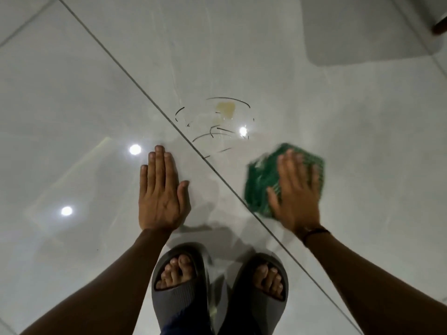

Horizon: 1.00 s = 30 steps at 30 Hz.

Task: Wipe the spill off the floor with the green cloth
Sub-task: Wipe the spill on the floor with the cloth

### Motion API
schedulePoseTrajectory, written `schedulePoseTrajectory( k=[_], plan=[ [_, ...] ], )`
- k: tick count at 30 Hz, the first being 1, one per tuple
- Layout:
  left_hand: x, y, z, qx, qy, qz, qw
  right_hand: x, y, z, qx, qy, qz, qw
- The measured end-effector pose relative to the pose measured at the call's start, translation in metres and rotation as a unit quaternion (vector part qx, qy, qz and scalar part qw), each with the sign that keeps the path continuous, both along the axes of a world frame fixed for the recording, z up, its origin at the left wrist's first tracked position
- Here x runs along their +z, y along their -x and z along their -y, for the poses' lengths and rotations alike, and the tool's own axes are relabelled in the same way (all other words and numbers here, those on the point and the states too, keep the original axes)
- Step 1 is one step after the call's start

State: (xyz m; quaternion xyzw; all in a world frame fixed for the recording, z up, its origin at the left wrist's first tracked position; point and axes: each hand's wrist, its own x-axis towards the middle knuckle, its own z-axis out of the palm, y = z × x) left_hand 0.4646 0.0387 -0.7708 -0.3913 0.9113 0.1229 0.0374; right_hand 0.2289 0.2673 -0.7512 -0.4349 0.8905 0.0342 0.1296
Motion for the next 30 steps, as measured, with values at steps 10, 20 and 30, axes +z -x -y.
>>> schedulePoseTrajectory(
  k=[10, 20, 30],
  plan=[
    [0.009, 0.002, 0.036, -0.002, 0.012, 0.011, 1.000, -0.012, -0.027, 0.052, 0.065, 0.038, 0.013, 0.997],
    [-0.003, -0.001, 0.060, -0.052, 0.029, 0.008, 0.998, -0.009, 0.025, 0.154, -0.064, 0.061, -0.021, 0.996],
    [-0.005, -0.002, 0.058, -0.053, 0.044, -0.008, 0.998, -0.002, 0.067, 0.123, -0.128, 0.035, -0.033, 0.991]
  ],
)
